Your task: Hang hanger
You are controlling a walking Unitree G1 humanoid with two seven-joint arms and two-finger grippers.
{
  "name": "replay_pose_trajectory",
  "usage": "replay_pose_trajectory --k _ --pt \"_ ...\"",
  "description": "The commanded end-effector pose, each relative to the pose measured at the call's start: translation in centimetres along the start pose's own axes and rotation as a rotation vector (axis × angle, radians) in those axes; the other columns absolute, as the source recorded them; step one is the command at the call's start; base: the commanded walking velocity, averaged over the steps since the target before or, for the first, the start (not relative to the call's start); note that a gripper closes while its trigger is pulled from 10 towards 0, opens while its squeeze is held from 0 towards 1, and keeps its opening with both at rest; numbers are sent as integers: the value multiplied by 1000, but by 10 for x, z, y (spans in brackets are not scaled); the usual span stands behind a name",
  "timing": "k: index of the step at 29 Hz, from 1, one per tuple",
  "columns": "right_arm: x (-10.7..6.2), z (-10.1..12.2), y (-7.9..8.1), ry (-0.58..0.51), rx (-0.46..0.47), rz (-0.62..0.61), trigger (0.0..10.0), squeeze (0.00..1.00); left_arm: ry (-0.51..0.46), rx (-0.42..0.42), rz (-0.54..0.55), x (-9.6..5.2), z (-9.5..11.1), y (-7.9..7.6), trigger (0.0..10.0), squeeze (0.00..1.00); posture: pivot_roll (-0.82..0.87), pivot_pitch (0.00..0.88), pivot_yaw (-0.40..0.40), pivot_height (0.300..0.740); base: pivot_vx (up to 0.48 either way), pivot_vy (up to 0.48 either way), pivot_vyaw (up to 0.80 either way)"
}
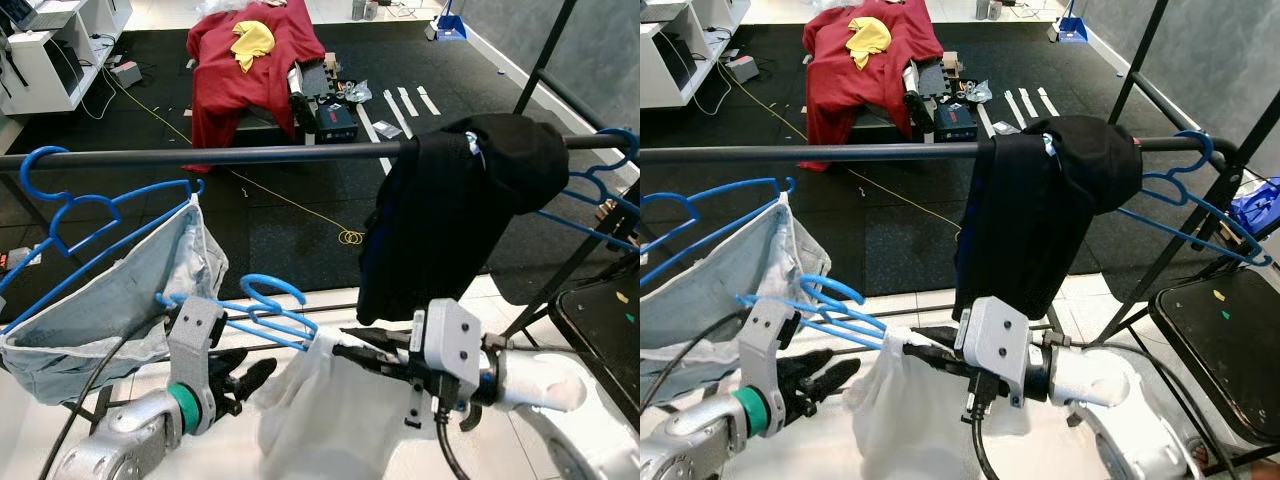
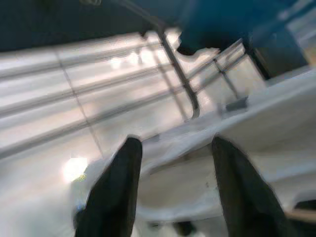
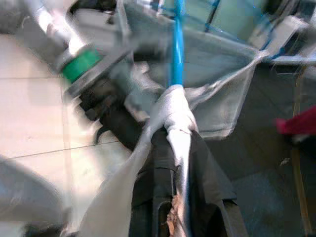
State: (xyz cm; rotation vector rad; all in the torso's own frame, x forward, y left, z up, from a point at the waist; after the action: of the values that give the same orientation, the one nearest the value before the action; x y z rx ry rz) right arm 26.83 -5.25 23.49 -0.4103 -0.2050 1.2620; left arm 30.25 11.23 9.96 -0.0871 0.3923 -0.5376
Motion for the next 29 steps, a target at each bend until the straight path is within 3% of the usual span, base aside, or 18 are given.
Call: replay_pose_trajectory --k 1,7,13,16,20,21,22,23,24,26,29 --pt "5 12 5 -59 -24 38 10000 0 43 -59 21 1 -14 3 10000 0 -183 181 84 740 0 0 0" --pt "12 24 8 -105 -27 76 10000 0 21 -210 77 4 -15 9 10000 0 -174 183 79 740 0 0 0" --pt "14 39 14 -163 17 138 10000 0 8 -266 154 8 -10 19 10000 0 -164 182 75 740 0 0 0" --pt "14 51 14 -207 40 154 10000 0 9 -268 154 14 -8 16 10000 0 -165 181 76 740 0 0 0" --pt "12 62 11 -244 49 155 10000 0 67 -177 146 20 -13 8 10000 0 -168 179 77 740 0 0 0" --pt "11 66 9 -253 45 154 10000 0 94 -84 165 21 -15 9 10000 0 -173 180 78 740 0 0 0" --pt "9 70 6 -257 37 151 10000 0 118 70 215 21 -15 15 10000 0 -174 180 78 740 0 0 0" --pt "9 70 6 -257 37 151 10000 0 118 70 215 21 -15 15 10000 0 -174 180 78 740 0 0 0" --pt "6 70 4 -246 25 147 10000 0 130 233 288 19 -11 26 10000 0 -174 180 78 740 0 0 0" --pt "0 67 1 -213 16 142 10000 0 126 436 416 13 1 46 10000 0 -176 181 78 740 0 0 0" --pt "-1 64 1 -199 16 140 10000 0 120 475 460 10 6 52 10000 0 -176 181 78 740 0 0 0"
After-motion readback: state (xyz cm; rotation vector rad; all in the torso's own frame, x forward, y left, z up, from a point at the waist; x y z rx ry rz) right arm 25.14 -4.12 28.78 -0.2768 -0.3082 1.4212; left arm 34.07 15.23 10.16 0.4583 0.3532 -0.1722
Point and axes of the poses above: a point about 5 cm out from each wrist's last joint towards the gripper, its own x axis pointing out of the wrist towards the gripper, its own z axis along the axis of the wrist's last joint, y = z × x, the point moved 6 cm from there along x, pointing out of the wrist towards the gripper, and after that the axes turned 9 degrees about x, right-handed, at the moved point
